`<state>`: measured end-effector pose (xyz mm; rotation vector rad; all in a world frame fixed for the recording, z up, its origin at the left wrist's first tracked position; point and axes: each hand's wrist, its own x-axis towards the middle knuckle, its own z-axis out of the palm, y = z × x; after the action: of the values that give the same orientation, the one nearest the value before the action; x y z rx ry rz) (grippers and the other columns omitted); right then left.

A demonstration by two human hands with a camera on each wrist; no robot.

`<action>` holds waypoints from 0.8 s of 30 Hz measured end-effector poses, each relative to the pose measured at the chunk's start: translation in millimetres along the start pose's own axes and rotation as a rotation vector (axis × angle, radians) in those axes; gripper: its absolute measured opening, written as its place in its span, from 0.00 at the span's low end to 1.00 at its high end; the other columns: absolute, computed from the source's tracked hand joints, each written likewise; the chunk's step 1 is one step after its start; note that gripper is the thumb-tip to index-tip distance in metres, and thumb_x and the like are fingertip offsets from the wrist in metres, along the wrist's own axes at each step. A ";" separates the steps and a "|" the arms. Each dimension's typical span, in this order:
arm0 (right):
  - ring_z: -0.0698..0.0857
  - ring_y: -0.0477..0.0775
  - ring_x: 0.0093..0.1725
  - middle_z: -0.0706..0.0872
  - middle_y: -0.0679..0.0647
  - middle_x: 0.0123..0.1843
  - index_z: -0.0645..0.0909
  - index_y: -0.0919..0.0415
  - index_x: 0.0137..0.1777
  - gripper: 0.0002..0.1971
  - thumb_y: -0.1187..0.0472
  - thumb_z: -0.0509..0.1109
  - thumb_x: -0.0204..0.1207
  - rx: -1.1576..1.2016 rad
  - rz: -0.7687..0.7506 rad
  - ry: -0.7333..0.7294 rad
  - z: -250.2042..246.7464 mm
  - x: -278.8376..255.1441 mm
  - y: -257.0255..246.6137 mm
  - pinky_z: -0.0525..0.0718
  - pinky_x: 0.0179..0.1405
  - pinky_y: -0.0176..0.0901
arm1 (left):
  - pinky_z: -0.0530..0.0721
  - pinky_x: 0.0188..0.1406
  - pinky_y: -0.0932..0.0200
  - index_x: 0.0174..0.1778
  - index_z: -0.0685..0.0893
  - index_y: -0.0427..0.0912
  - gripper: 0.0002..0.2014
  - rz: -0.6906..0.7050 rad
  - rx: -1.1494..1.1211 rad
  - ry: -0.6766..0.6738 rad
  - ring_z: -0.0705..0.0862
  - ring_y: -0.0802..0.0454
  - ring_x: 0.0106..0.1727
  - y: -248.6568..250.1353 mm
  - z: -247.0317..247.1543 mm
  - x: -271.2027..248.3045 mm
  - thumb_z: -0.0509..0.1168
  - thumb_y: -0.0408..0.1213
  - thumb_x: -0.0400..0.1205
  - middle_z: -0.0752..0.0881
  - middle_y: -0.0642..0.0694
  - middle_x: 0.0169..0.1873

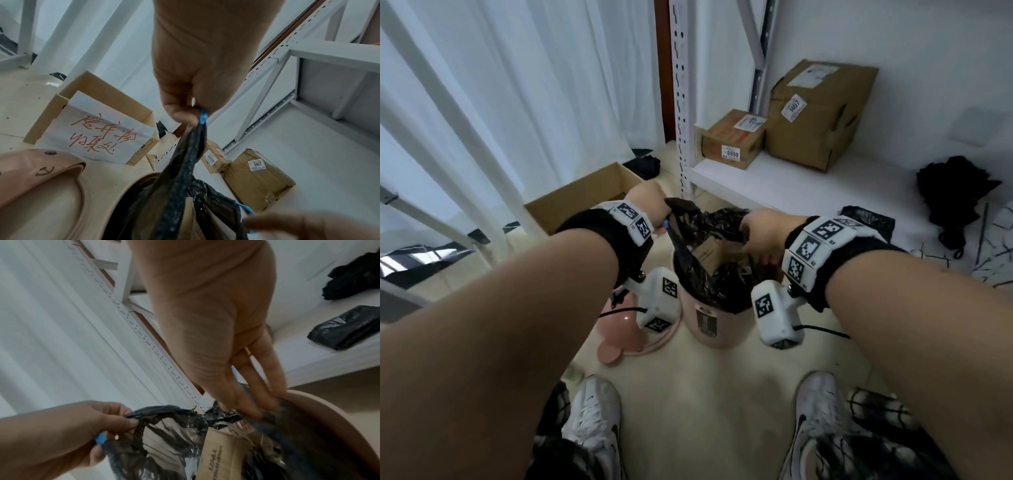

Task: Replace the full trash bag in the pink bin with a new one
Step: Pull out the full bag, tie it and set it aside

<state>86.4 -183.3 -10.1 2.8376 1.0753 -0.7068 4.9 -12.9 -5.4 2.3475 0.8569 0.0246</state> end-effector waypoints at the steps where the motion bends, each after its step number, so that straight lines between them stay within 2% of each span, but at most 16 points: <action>1: 0.85 0.63 0.51 0.87 0.63 0.58 0.82 0.68 0.54 0.12 0.60 0.64 0.79 0.052 -0.025 0.059 -4.2 -2.8 -0.4 0.83 0.36 0.40 | 0.84 0.39 0.57 0.61 0.79 0.29 0.13 0.031 0.048 0.028 0.87 0.41 0.42 2.2 -1.0 -1.4 0.61 0.30 0.82 0.86 0.32 0.56; 2: 0.84 0.64 0.53 0.86 0.64 0.58 0.82 0.70 0.58 0.14 0.60 0.64 0.79 0.086 -0.030 0.124 -5.7 -2.5 1.8 0.84 0.45 0.43 | 0.83 0.45 0.53 0.59 0.80 0.31 0.12 0.056 0.080 0.049 0.86 0.37 0.49 3.6 -1.3 -1.9 0.62 0.30 0.82 0.86 0.32 0.55; 3: 0.83 0.64 0.57 0.85 0.64 0.60 0.81 0.69 0.60 0.15 0.60 0.65 0.78 0.103 -0.040 0.219 -6.4 -3.2 5.1 0.83 0.52 0.47 | 0.82 0.46 0.51 0.57 0.80 0.32 0.10 0.078 0.076 0.058 0.85 0.37 0.50 4.1 -0.8 -1.6 0.63 0.31 0.81 0.86 0.33 0.52; 6: 0.73 0.66 0.66 0.73 0.64 0.67 0.73 0.61 0.67 0.22 0.55 0.68 0.75 0.211 0.078 0.382 -3.0 4.6 21.6 0.78 0.63 0.55 | 0.74 0.36 0.57 0.46 0.76 0.38 0.02 0.157 -0.006 0.101 0.79 0.41 0.43 0.8 3.0 0.2 0.63 0.31 0.80 0.81 0.38 0.41; 7: 0.70 0.67 0.69 0.68 0.63 0.70 0.68 0.59 0.70 0.27 0.52 0.69 0.74 0.235 0.131 0.394 0.3 7.5 28.9 0.76 0.66 0.59 | 0.72 0.36 0.58 0.45 0.75 0.38 0.02 0.178 -0.032 0.120 0.78 0.43 0.42 -1.2 3.7 1.4 0.62 0.30 0.80 0.79 0.40 0.40; 9: 0.65 0.70 0.74 0.62 0.64 0.75 0.60 0.57 0.77 0.37 0.46 0.71 0.73 0.253 0.206 0.340 5.5 12.2 41.5 0.72 0.71 0.63 | 0.71 0.37 0.58 0.45 0.72 0.38 0.03 0.212 -0.103 0.146 0.76 0.45 0.39 -5.2 3.8 6.3 0.60 0.28 0.80 0.78 0.41 0.38; 11: 0.61 0.71 0.78 0.55 0.63 0.81 0.52 0.55 0.82 0.44 0.42 0.70 0.72 0.273 0.214 0.277 9.0 20.0 49.5 0.67 0.75 0.62 | 0.72 0.29 0.57 0.45 0.69 0.39 0.05 0.237 -0.240 0.110 0.74 0.47 0.32 -8.2 4.6 10.6 0.57 0.25 0.81 0.75 0.43 0.32; 13: 0.58 0.70 0.81 0.49 0.60 0.85 0.46 0.53 0.83 0.47 0.40 0.70 0.72 0.316 0.205 0.245 13.3 27.5 55.3 0.63 0.78 0.61 | 0.73 0.23 0.61 0.46 0.67 0.39 0.05 0.232 -0.365 0.054 0.74 0.48 0.27 -9.1 7.8 12.6 0.55 0.25 0.83 0.73 0.44 0.28; 15: 0.56 0.68 0.83 0.47 0.58 0.86 0.43 0.52 0.84 0.50 0.38 0.70 0.71 0.341 0.200 0.224 18.3 34.5 59.4 0.62 0.80 0.61 | 0.74 0.22 0.62 0.44 0.67 0.40 0.06 0.192 -0.462 0.043 0.75 0.51 0.26 -10.6 13.6 16.3 0.53 0.26 0.85 0.74 0.44 0.27; 18: 0.57 0.67 0.83 0.48 0.62 0.85 0.37 0.53 0.84 0.55 0.43 0.75 0.69 0.459 0.203 0.204 22.9 39.9 60.5 0.63 0.79 0.61 | 0.73 0.25 0.59 0.40 0.67 0.45 0.11 0.137 -0.544 0.088 0.74 0.51 0.25 -13.0 21.3 28.8 0.52 0.27 0.85 0.75 0.43 0.27; 20: 0.66 0.68 0.78 0.59 0.67 0.81 0.34 0.56 0.83 0.58 0.52 0.78 0.69 0.520 0.239 0.189 23.2 40.0 58.8 0.70 0.75 0.59 | 0.76 0.30 0.55 0.47 0.71 0.40 0.03 0.120 -0.563 0.141 0.75 0.51 0.26 -12.7 24.1 32.5 0.55 0.28 0.85 0.77 0.43 0.27; 21: 0.72 0.68 0.74 0.67 0.69 0.77 0.35 0.60 0.83 0.56 0.57 0.77 0.70 0.526 0.266 0.178 22.3 39.8 57.4 0.74 0.71 0.57 | 0.79 0.35 0.53 0.52 0.72 0.37 0.03 0.100 -0.586 0.167 0.77 0.51 0.27 -12.8 25.7 33.7 0.57 0.29 0.84 0.78 0.44 0.27; 22: 0.76 0.68 0.70 0.73 0.69 0.72 0.42 0.64 0.83 0.50 0.61 0.76 0.72 0.518 0.287 0.173 20.6 40.3 56.7 0.78 0.64 0.54 | 0.82 0.40 0.50 0.57 0.73 0.35 0.07 0.080 -0.618 0.194 0.78 0.51 0.29 -13.7 27.9 36.8 0.59 0.30 0.83 0.79 0.44 0.30; 23: 0.79 0.67 0.65 0.78 0.68 0.65 0.57 0.70 0.78 0.38 0.63 0.74 0.73 0.488 0.293 0.184 19.0 41.7 55.4 0.81 0.53 0.51 | 0.84 0.45 0.48 0.60 0.74 0.33 0.12 0.057 -0.648 0.219 0.80 0.49 0.33 -14.2 29.2 39.5 0.61 0.30 0.82 0.81 0.43 0.34; 24: 0.81 0.65 0.57 0.81 0.66 0.56 0.71 0.73 0.63 0.21 0.63 0.72 0.74 0.440 0.295 0.191 17.4 42.9 54.0 0.78 0.40 0.47 | 0.85 0.50 0.48 0.63 0.75 0.33 0.15 0.048 -0.662 0.245 0.82 0.47 0.37 -14.1 30.1 41.8 0.64 0.31 0.81 0.84 0.40 0.40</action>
<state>141.8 -200.8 -51.1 3.3933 0.5392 -0.7330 36.4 3.1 -45.4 1.7555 0.7563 0.5425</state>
